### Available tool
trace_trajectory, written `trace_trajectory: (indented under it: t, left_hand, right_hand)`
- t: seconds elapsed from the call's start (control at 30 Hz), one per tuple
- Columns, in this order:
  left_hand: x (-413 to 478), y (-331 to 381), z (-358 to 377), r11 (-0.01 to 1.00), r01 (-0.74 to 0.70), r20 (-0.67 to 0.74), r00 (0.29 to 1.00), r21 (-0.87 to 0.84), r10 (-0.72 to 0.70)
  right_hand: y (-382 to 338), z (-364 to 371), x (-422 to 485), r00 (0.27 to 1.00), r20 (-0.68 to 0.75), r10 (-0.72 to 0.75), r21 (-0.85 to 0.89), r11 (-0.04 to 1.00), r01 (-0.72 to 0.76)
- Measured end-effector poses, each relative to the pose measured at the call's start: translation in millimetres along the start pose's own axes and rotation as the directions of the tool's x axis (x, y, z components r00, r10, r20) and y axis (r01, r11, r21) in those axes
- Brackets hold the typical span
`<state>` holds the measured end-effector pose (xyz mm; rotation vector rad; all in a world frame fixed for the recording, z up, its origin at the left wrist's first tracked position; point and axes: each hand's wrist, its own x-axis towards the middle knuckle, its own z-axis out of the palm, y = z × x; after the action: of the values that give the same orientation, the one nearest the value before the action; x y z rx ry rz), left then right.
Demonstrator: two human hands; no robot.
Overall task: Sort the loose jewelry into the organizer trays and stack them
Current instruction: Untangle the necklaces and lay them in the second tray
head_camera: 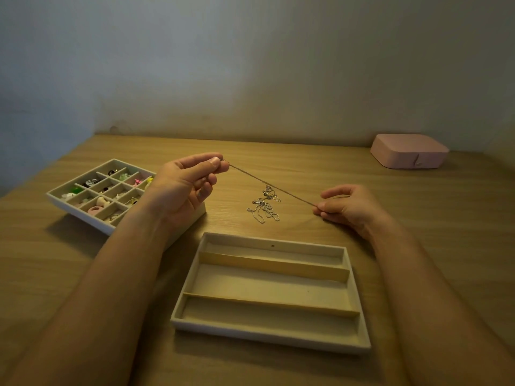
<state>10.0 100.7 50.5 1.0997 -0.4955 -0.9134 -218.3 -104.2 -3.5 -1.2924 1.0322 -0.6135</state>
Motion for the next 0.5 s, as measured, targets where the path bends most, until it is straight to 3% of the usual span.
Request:
trace_trajectory:
  t: [0.33,0.5]
  left_hand:
    - [-0.7,3.4,-2.9,0.998,0.015,0.100,0.995,0.058,-0.021]
    - [-0.1,3.6,-4.5,0.950,-0.107,0.010,0.994,0.294,0.109]
  right_hand:
    - [4.4,-11.0,8.3,0.943,-0.307,-0.127,-0.115,0.989,0.096]
    - [5.7,-10.3,8.3,0.924,-0.341,-0.173,-0.241,0.966,0.093]
